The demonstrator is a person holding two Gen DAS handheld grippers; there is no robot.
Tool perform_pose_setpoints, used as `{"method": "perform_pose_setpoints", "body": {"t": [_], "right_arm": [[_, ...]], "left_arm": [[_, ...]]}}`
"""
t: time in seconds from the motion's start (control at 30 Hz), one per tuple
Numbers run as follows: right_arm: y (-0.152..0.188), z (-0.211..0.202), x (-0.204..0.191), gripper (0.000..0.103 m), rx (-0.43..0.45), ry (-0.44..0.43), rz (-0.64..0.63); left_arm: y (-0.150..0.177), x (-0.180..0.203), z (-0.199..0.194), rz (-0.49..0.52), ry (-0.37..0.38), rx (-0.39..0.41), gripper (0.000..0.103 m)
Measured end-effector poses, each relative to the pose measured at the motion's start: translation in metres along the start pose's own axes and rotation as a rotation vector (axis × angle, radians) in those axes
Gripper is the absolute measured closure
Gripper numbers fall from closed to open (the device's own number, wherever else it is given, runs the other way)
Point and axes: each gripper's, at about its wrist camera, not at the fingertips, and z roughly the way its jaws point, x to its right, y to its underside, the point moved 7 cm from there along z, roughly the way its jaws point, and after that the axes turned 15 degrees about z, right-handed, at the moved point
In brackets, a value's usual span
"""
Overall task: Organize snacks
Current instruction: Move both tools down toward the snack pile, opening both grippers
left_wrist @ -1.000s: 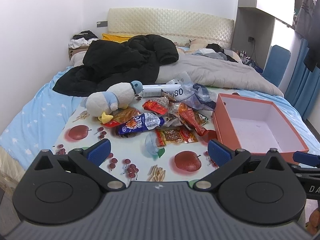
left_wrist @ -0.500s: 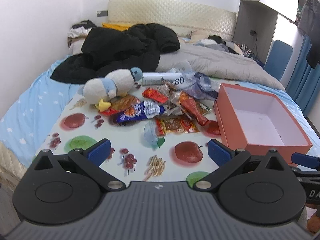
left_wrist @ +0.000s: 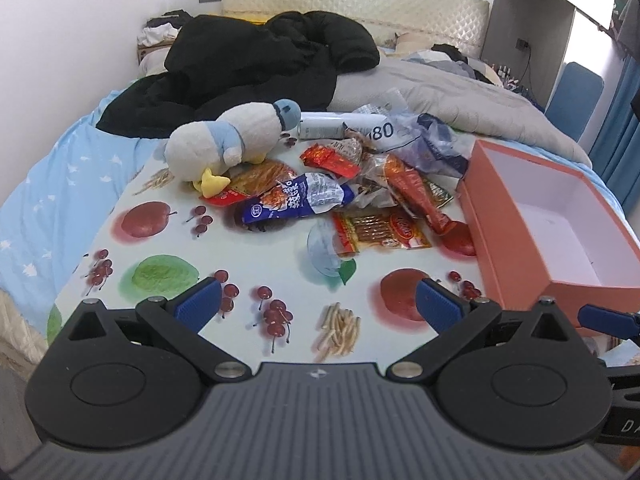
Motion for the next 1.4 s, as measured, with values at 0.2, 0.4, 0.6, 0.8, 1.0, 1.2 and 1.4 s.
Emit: {"method": "perform_pose_setpoints", "body": {"t": [0.2,0.4,0.6,0.8,1.0,1.2,1.4], "right_arm": [[-0.004,0.034,-0.010,0.010,-0.008,-0.002,-0.028],[-0.007,0.071,-0.017,0.021,0.004,0.024,-0.065],[-0.011,0.107,-0.021,0.021,-0.010,0.015,-0.067],[-0.020,0.150,-0.028,0.020,-0.022,-0.013,-0.095],[-0.026,0.198,-0.022,0.021,-0.040,0.027,-0.114],[-0.032,0.239,-0.008,0.026,-0.044,0.062,-0.094],[-0.033,0.275,-0.001,0.032,-0.072,0.088,-0.093]], "left_arm": [[-0.005,-0.010,0.037,0.009,0.023,0.000,0.000],[-0.014,-0.025,0.086,0.010,0.033,-0.028,0.000],[-0.027,-0.042,0.136,0.004,0.037,-0.049,0.000],[-0.043,-0.058,0.186,0.012,0.015,-0.059,0.000],[-0.057,-0.065,0.231,0.008,0.054,-0.055,0.008],[-0.071,-0.054,0.261,0.004,0.136,-0.043,0.018],[-0.083,-0.044,0.288,0.046,0.158,-0.027,0.026]]}}
